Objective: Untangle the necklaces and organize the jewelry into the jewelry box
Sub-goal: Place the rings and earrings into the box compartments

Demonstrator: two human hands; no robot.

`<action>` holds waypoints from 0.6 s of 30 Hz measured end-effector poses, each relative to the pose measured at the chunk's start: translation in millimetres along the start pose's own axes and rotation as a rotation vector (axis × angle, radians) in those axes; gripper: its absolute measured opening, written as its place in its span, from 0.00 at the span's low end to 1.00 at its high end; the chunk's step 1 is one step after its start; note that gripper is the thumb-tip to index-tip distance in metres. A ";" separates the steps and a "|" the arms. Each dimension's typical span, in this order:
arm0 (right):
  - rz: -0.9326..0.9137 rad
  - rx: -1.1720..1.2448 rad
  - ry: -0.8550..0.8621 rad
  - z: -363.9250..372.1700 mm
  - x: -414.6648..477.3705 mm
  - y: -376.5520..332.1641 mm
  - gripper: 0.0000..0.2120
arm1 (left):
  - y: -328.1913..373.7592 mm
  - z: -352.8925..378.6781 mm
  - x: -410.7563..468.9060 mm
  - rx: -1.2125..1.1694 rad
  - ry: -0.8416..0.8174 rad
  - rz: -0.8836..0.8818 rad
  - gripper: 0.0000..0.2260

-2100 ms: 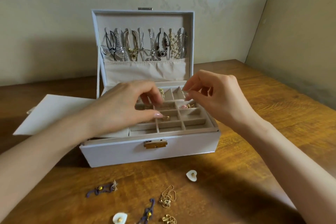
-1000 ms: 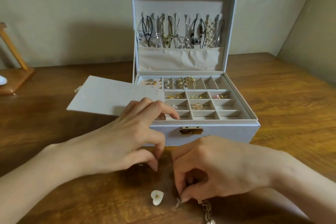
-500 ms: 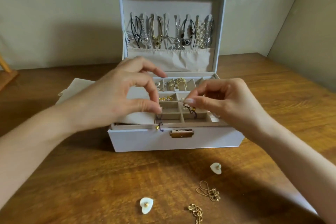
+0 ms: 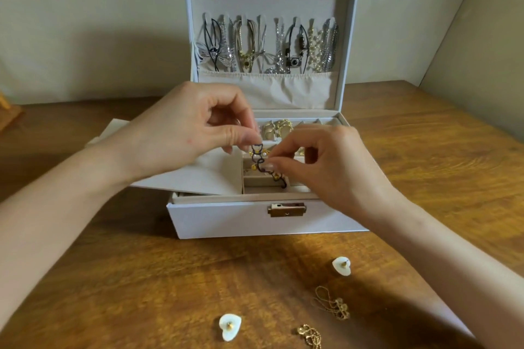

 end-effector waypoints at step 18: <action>0.108 0.290 0.125 -40.7 -3.8 20.7 0.05 | -1.4 27.0 -5.1 -0.072 -0.126 -0.029 0.09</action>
Point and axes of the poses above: each hand's wrist, its own x-axis towards the middle knuckle, its own z-axis out of the palm, y = z × x, the point moved 7 cm from there along x, towards the middle knuckle, and after that the axes turned 13 degrees about x, right-handed, at the moved point
